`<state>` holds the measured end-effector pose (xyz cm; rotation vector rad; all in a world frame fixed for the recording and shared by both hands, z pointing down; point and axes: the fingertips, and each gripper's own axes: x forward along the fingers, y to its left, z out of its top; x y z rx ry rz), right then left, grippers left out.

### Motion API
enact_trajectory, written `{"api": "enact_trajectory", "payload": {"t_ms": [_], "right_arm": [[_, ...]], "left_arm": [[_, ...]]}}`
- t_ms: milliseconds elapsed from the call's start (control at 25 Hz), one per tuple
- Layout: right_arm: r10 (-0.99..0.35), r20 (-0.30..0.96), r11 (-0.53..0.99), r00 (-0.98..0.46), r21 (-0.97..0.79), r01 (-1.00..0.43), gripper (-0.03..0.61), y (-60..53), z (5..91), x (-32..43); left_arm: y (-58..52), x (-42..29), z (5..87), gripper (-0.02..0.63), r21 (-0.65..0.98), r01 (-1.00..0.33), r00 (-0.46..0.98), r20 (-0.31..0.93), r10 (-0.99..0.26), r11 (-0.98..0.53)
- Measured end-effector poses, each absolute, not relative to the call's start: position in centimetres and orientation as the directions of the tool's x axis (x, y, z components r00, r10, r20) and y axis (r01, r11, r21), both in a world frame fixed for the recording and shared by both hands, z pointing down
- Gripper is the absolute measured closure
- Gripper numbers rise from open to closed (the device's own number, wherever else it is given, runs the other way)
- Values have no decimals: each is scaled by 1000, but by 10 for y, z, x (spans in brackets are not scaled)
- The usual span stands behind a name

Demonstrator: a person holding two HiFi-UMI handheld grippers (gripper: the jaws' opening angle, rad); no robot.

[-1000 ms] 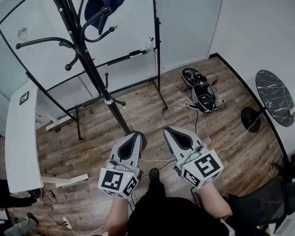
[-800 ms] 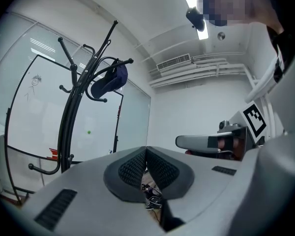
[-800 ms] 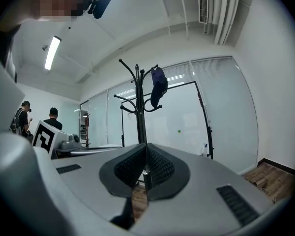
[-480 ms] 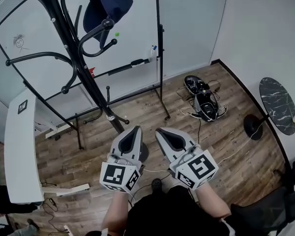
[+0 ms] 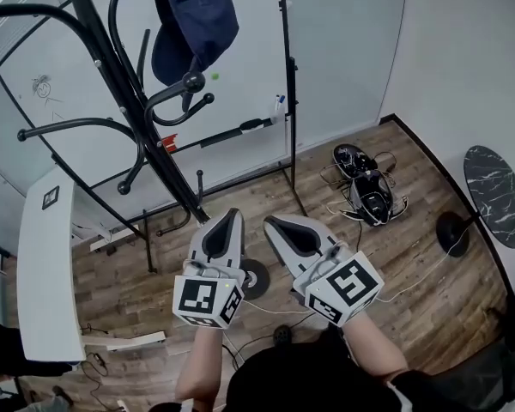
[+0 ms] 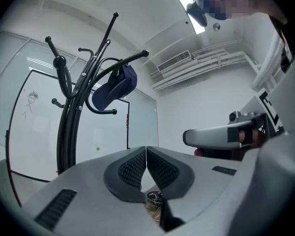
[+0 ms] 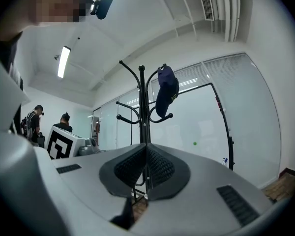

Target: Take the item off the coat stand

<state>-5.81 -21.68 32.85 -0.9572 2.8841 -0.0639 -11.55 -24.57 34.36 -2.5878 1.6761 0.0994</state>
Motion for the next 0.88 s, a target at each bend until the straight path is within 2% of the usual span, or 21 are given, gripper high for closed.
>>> {"api": "enact_trajectory", "payload": {"t_ms": [320,560,680,880], "right_arm": [[-602,-89,799,-794,-56,-599,546,-239,312,-58],[-619,-110,785,-778,-57,-617,548,-250,302,-53],[-614,-106,788,-782,-32,-615,546,-250,299,-56],[-605,-107,792,-789,21,-610,548,-247,293,-58]], "left_arm": [[-280,-132,315,597,-77,-924,382,-133,-915,-375],[-308,-150,282,594,-147,-952,295,-199,-934,-270],[-316,-157,270,520,-165,-959,264,-222,-939,-230],[-326,-165,245,506,-189,-968,215,-284,-934,-165]]}}
